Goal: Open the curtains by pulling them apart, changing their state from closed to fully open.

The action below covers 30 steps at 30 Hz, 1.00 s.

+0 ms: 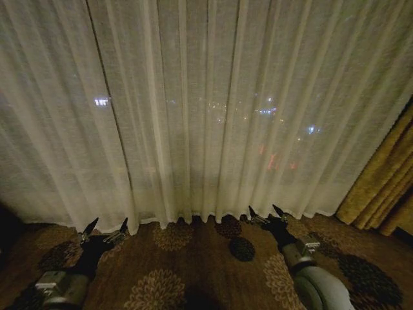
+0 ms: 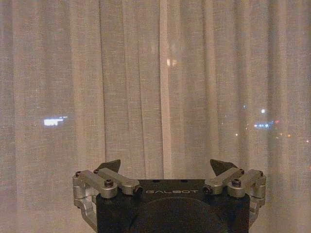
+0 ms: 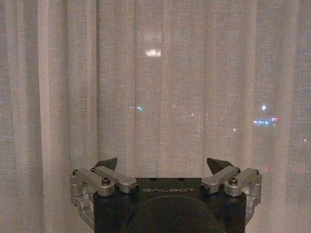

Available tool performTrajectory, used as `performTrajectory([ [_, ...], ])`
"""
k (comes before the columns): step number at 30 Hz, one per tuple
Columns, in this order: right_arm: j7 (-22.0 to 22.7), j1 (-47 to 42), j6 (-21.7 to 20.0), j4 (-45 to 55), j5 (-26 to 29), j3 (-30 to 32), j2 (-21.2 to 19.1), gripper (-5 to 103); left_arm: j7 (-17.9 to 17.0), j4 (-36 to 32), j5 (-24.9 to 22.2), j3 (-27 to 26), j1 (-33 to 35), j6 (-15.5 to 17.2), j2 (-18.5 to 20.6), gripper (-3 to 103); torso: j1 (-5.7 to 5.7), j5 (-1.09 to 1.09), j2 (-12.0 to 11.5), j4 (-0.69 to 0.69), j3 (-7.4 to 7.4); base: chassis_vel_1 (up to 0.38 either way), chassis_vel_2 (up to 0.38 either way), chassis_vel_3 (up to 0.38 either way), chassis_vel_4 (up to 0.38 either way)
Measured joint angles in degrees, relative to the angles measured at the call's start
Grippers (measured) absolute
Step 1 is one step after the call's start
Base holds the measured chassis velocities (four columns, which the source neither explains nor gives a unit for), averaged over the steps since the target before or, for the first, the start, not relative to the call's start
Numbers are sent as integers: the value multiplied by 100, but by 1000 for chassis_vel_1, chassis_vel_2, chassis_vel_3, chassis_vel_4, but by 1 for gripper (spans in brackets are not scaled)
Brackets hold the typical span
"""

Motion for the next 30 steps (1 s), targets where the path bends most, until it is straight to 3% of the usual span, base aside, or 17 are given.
performTrajectory([
  [13,-21,9,91,-47,-5,-13,7,100,10,16,6,-2,27,-41,-15,100,-1,0,1,1,-1,-16,51,15,-54],
  [30,-39,34,95,-73,-24,-39,36,100,15,80,9,-6,-1,-87,6,100,4,0,-2,0,1,-149,273,141,-282],
])
